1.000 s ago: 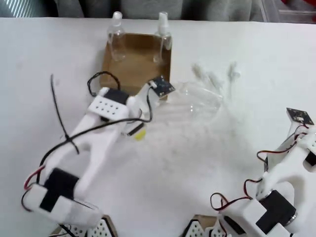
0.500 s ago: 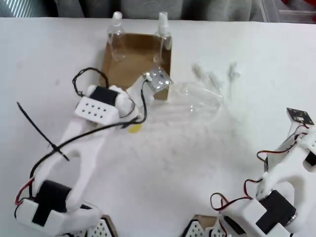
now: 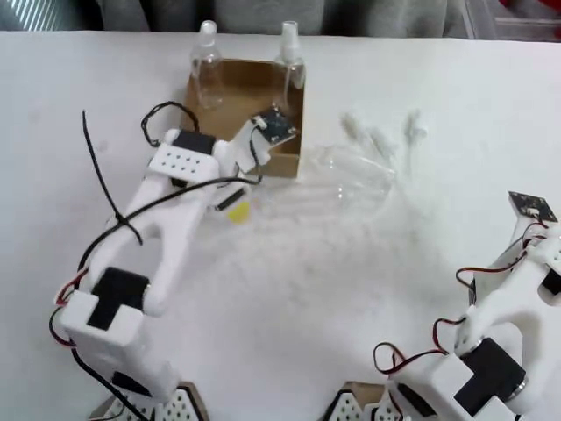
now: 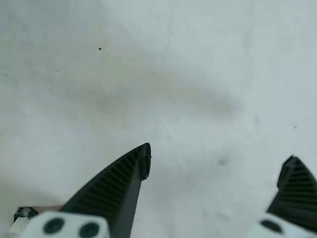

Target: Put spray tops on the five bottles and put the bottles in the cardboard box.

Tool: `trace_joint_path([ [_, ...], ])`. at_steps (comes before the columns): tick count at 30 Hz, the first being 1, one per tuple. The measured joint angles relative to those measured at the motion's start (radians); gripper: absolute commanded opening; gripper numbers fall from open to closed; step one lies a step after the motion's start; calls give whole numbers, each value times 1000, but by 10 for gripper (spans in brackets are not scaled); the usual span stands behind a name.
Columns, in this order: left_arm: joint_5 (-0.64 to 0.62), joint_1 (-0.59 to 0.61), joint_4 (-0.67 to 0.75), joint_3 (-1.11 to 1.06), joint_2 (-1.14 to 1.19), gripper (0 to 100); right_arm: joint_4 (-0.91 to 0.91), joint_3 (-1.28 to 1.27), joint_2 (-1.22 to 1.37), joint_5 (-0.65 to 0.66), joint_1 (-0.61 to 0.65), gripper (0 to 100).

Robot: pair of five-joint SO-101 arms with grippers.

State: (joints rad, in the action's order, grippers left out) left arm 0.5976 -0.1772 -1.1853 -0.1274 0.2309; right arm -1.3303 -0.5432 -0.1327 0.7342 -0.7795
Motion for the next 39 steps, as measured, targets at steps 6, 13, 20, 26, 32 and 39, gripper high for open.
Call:
trace_joint_path([
  [6,2,8,44,23,49,317,0,-3,0,0,0,365],
  [13,3,-5,63,26,132,317,0,-3,0,6,0,365],
  [20,2,-37,60,26,212,313,0,-3,0,6,0,365],
  [26,0,-35,34,26,212,312,0,-3,0,6,0,365],
  [32,-2,-35,-44,26,212,312,0,-3,0,6,0,365],
  [39,-34,-35,-51,21,206,314,0,-3,0,6,0,365],
])
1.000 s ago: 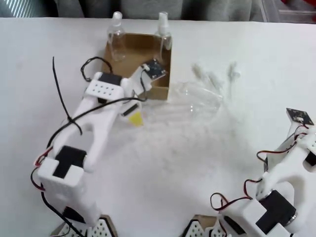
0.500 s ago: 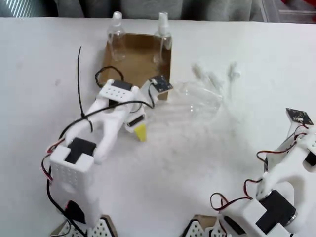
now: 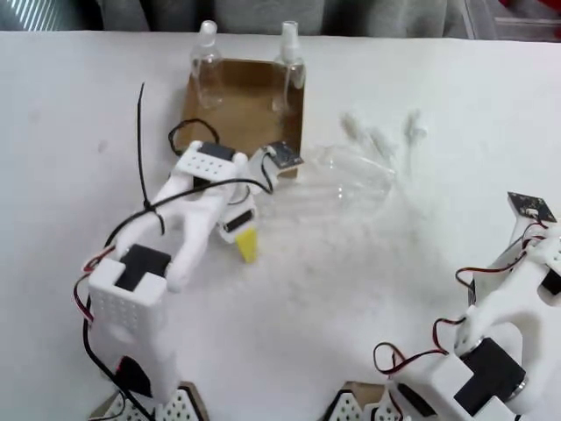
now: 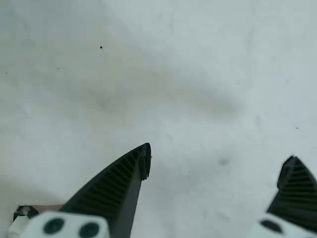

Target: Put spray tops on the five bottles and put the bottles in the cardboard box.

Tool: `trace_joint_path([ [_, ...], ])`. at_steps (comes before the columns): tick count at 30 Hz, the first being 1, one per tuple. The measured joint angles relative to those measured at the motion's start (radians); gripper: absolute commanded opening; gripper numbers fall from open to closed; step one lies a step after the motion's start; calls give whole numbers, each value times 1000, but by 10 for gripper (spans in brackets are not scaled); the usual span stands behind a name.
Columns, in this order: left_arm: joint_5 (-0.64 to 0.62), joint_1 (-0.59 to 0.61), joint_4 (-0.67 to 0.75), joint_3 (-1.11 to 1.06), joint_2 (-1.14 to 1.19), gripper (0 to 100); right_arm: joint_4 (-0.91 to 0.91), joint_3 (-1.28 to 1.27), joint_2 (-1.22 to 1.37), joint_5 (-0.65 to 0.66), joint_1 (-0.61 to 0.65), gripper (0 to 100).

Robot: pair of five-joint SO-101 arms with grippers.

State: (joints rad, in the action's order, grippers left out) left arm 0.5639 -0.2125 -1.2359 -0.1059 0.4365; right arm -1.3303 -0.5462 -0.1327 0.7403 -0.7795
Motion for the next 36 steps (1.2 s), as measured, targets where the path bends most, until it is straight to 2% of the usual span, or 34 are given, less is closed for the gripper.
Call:
trace_joint_path([
  [11,-9,-2,60,-310,-302,317,3,-35,0,0,0,365],
  [19,-14,-2,60,-315,-327,317,3,-35,0,0,0,365],
  [28,-14,-120,74,-315,-327,317,3,-35,0,0,0,365],
  [36,-14,-120,118,-315,-321,317,3,-35,0,0,0,365],
])
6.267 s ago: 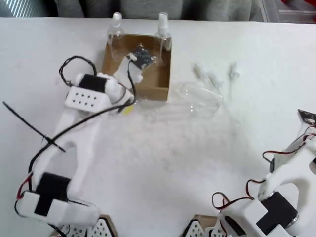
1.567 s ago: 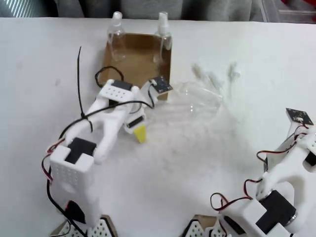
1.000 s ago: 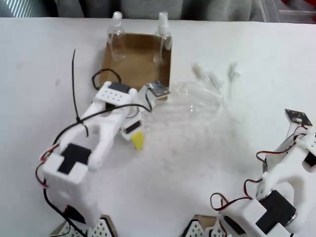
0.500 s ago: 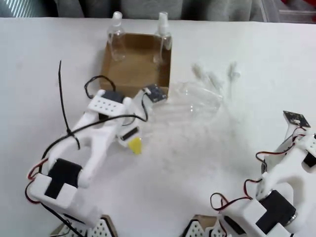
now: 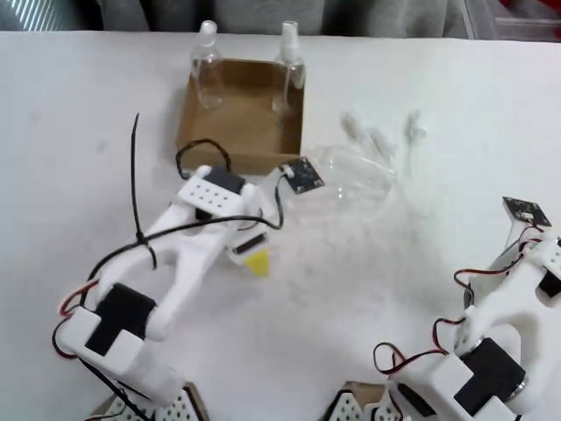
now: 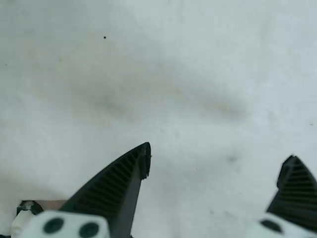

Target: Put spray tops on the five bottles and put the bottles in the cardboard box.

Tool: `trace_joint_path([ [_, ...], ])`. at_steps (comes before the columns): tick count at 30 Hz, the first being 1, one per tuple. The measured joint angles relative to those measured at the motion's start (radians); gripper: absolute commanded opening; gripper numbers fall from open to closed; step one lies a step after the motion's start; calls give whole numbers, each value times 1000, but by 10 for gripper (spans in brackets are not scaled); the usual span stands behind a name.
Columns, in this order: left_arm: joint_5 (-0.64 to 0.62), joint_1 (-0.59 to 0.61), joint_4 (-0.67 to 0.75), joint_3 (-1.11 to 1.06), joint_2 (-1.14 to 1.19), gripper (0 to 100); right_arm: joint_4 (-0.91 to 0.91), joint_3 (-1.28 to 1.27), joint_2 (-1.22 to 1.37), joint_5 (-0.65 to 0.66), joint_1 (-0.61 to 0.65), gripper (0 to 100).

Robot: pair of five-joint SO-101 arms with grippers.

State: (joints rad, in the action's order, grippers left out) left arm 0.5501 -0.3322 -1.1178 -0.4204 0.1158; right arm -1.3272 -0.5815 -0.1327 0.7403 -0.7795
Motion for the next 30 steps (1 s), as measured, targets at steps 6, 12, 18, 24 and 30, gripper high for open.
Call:
trace_joint_path([
  [6,14,2,48,0,103,316,0,0,0,0,0,365],
  [12,29,2,49,0,110,313,0,0,0,0,0,365],
  [18,-98,9,44,0,110,317,0,-23,0,0,0,365],
  [24,-181,28,41,5,110,313,2,-35,0,0,0,365],
  [30,-399,29,38,11,110,203,2,-35,0,0,0,365],
])
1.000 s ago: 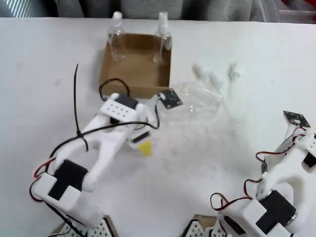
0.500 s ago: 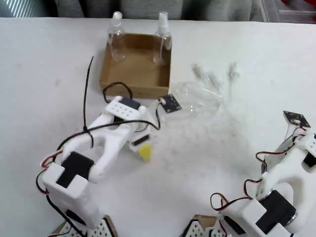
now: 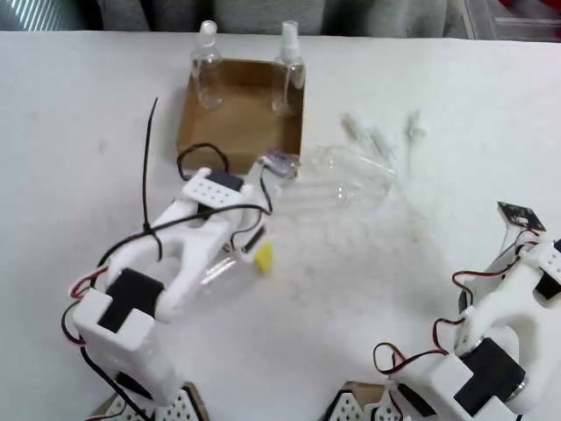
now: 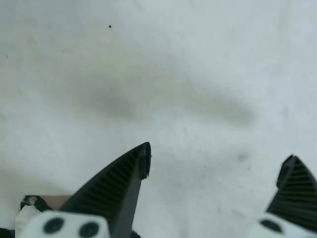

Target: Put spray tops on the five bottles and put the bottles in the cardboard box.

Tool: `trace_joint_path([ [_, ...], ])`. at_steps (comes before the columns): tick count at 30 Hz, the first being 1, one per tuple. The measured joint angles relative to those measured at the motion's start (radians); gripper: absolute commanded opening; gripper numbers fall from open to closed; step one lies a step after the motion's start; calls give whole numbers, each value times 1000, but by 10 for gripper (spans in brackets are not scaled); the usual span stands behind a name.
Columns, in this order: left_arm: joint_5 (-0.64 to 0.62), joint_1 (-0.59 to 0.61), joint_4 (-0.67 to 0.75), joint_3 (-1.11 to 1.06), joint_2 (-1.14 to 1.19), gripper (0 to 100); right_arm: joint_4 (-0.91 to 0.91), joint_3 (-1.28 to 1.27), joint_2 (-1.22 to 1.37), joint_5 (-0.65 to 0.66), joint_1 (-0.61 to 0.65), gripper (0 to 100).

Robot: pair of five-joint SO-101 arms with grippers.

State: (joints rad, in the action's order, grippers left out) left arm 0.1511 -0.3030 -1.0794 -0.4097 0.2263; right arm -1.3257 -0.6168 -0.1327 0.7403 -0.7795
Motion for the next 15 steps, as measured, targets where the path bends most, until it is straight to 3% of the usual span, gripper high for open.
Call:
trace_joint_path([
  [4,-146,6,0,0,0,99,0,0,0,0,0,365],
  [15,-173,112,0,0,0,105,0,0,0,0,0,365],
])
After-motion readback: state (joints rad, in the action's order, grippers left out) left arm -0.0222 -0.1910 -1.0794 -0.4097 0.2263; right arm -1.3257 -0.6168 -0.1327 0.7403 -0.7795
